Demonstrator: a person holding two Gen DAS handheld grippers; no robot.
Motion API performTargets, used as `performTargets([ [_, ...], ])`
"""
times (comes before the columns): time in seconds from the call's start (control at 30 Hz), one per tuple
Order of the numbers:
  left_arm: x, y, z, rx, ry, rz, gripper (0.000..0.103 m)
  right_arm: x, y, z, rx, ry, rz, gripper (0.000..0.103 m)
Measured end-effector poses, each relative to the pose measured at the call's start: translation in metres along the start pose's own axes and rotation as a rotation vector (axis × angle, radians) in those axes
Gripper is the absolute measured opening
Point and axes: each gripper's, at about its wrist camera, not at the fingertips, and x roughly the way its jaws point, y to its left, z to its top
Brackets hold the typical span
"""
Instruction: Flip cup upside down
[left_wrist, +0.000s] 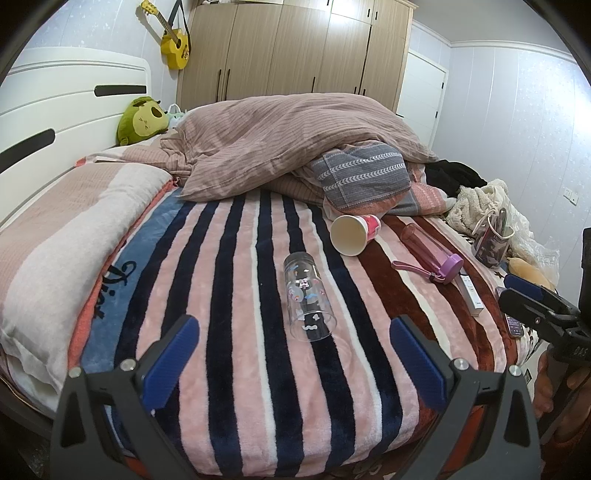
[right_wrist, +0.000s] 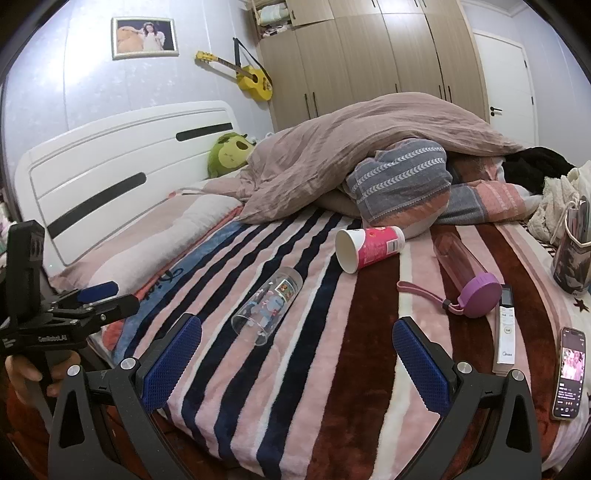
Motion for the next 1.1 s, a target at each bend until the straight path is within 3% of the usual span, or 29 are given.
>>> performTargets([
  [0.87,0.001,0.001,0.0,0.002,0.003,0.003,0.102,-0.007,0.001,0.003,0.014,0.019,0.035,0.103],
  [1.1,0.017,0.001,0.005,0.008,0.018,0.004,0.102,0.0,-0.001,0.004,-0.003,0.018,0.044,0.103],
])
